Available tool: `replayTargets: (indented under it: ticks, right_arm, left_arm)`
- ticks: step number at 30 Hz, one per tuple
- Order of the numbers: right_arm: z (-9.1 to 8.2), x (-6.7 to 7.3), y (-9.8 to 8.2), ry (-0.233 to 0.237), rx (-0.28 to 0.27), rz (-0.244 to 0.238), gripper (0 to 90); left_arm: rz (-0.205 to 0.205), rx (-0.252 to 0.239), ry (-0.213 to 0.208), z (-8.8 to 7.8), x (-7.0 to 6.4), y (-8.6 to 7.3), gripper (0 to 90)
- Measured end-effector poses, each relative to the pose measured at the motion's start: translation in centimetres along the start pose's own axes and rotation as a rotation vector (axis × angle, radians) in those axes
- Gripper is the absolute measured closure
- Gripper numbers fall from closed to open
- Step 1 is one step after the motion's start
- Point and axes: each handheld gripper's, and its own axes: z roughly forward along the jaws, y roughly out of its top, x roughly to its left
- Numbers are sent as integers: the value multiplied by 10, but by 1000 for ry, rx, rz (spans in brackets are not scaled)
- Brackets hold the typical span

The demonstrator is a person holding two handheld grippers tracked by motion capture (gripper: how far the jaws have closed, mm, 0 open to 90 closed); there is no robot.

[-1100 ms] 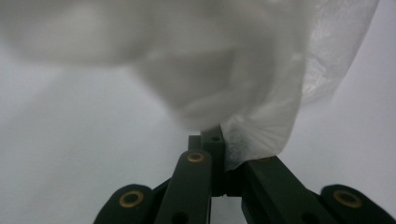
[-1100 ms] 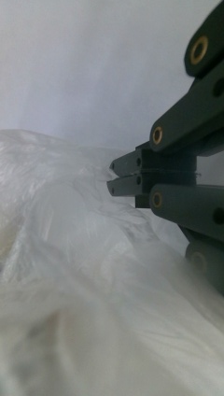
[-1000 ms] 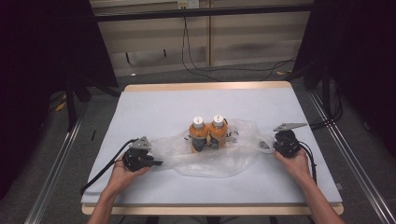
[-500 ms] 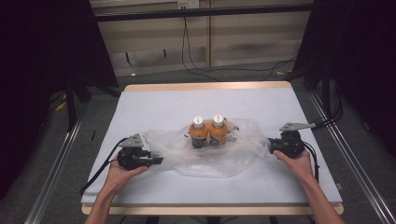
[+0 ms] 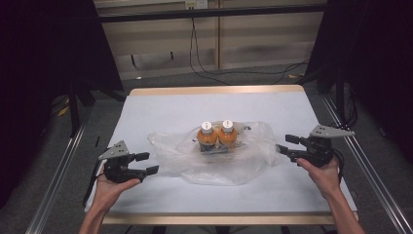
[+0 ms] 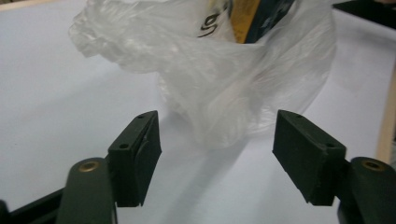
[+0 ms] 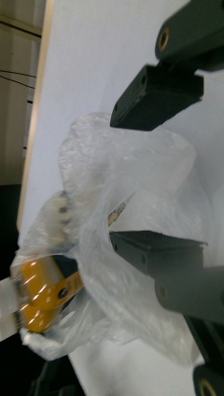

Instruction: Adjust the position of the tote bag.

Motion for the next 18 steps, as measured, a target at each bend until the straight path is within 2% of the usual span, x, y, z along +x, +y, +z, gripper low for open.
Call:
replayTargets:
  ticks: [2,4,6,8,12,15,17,18]
  right_arm:
    - [-8,2,2,-1,-35,-4,482]
    - [-14,4,8,4,-49,-23,613]
    - [-16,8,16,56,-57,-40,658]
    - [-14,13,22,86,-43,-55,714]
    - [4,23,34,127,19,-99,801]
    - [16,28,44,141,63,-133,826]
    - [22,30,51,166,70,-138,845]
    - [25,32,54,167,75,-148,854]
  left_arm:
    - [12,-20,-4,-4,-3,3,413]
    - [21,-35,-5,-5,-8,11,495]
    - [36,-39,-18,-3,-10,18,576]
    - [55,-28,-32,3,-13,26,633]
    - [94,-4,-59,16,-16,41,708]
    - [105,7,-58,25,-18,52,736]
    - [118,14,-66,29,-19,59,780]
    - [143,28,-68,33,-20,64,796]
